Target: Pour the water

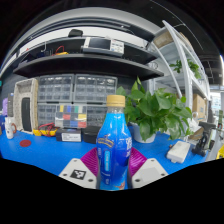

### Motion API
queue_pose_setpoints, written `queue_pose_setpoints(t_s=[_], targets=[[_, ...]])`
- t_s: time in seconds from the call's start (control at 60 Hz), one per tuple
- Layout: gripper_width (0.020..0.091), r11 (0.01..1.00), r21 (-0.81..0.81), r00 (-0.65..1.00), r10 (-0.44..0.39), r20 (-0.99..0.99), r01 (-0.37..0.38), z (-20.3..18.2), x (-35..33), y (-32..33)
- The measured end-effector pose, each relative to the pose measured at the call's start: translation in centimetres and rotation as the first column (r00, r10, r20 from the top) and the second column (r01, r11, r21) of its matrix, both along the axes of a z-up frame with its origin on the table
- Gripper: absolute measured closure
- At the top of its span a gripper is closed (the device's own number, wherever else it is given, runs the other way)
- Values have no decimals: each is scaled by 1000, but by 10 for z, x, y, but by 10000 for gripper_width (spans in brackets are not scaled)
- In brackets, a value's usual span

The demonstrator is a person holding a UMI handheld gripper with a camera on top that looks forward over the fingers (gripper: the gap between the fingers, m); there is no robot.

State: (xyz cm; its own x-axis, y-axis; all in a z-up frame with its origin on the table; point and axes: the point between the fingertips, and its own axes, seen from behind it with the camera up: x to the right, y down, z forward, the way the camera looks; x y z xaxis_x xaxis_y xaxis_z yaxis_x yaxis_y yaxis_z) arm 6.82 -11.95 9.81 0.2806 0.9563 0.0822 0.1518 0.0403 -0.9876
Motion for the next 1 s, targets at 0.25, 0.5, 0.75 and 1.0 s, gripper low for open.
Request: queue_pose_setpoints(t_s=[0.25, 0.5, 0.75, 1.0], targets=[[766, 995, 100, 997, 16, 74, -23, -1, -6, -21], [768, 902, 364, 966, 167, 199, -232, -1, -56, -149], [764, 583, 689, 903, 270, 335, -430, 16, -126, -308], [759, 179, 856, 859, 285, 426, -485, 24, -176, -433]])
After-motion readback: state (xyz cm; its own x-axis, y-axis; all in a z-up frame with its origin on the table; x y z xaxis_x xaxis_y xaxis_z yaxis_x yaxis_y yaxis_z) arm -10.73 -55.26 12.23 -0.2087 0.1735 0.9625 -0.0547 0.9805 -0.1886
